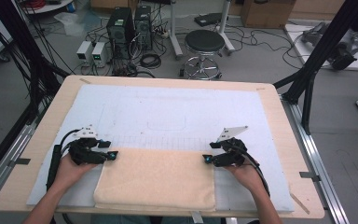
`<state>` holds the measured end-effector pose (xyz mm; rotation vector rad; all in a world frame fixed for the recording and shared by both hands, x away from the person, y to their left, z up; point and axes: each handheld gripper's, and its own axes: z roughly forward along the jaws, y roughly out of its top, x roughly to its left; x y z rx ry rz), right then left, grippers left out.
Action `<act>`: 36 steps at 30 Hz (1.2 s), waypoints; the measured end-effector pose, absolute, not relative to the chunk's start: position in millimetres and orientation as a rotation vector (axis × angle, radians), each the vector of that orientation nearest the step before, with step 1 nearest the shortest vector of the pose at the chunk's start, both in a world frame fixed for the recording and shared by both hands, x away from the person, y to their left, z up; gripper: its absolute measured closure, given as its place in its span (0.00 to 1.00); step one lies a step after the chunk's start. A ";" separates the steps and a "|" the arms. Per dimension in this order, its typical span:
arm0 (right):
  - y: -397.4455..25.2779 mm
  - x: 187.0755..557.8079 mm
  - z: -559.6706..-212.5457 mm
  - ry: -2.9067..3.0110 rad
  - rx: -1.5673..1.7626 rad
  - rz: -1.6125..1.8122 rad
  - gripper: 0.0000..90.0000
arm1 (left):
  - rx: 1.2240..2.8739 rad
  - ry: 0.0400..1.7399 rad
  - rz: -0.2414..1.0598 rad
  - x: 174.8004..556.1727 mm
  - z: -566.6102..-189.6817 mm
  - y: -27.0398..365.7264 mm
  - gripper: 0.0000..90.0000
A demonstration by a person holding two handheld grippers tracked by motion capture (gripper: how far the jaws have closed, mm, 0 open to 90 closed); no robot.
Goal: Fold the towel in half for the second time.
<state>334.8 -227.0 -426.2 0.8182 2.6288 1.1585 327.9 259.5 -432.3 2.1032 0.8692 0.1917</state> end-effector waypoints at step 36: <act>-225.4 438.4 -387.2 2.449 0.937 1.136 0.81 | 1.919 1.048 0.454 431.7 -393.8 233.5 0.87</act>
